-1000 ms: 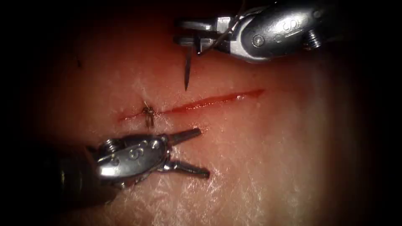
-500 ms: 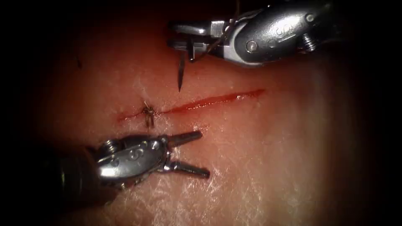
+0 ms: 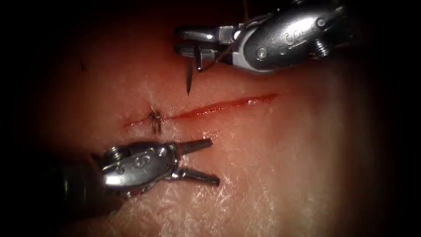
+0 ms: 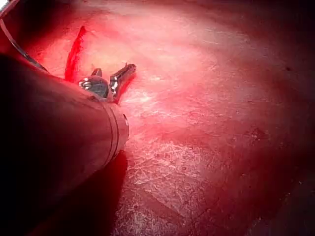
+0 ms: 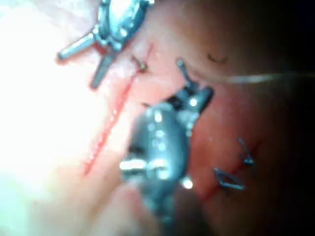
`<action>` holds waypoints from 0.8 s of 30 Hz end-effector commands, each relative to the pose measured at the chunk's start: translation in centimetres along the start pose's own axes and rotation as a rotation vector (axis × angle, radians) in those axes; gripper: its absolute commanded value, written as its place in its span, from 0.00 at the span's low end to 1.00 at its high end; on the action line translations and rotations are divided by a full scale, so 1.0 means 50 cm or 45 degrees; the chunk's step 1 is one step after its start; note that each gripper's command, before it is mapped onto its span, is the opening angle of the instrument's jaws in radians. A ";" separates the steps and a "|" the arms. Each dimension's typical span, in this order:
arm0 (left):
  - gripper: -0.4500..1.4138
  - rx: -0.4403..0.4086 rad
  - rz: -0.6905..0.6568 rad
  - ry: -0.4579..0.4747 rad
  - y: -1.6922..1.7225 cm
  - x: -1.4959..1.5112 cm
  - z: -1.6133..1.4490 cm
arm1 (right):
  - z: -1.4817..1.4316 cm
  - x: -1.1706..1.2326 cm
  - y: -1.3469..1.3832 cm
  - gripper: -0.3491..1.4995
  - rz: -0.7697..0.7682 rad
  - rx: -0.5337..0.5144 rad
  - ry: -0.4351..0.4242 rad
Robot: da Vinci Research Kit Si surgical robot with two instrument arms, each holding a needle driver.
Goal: Wound Closure
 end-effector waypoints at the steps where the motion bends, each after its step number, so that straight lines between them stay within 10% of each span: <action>1: 0.52 -0.001 -0.003 0.000 0.0000 -0.0009 0.0016 | 0.0015 -0.0006 -0.0007 0.00 -0.007 0.004 0.002; 24: 0.50 -0.006 -0.003 0.000 -0.0004 -0.0007 0.0011 | 0.0027 -0.0015 -0.0034 0.00 -0.024 0.016 0.006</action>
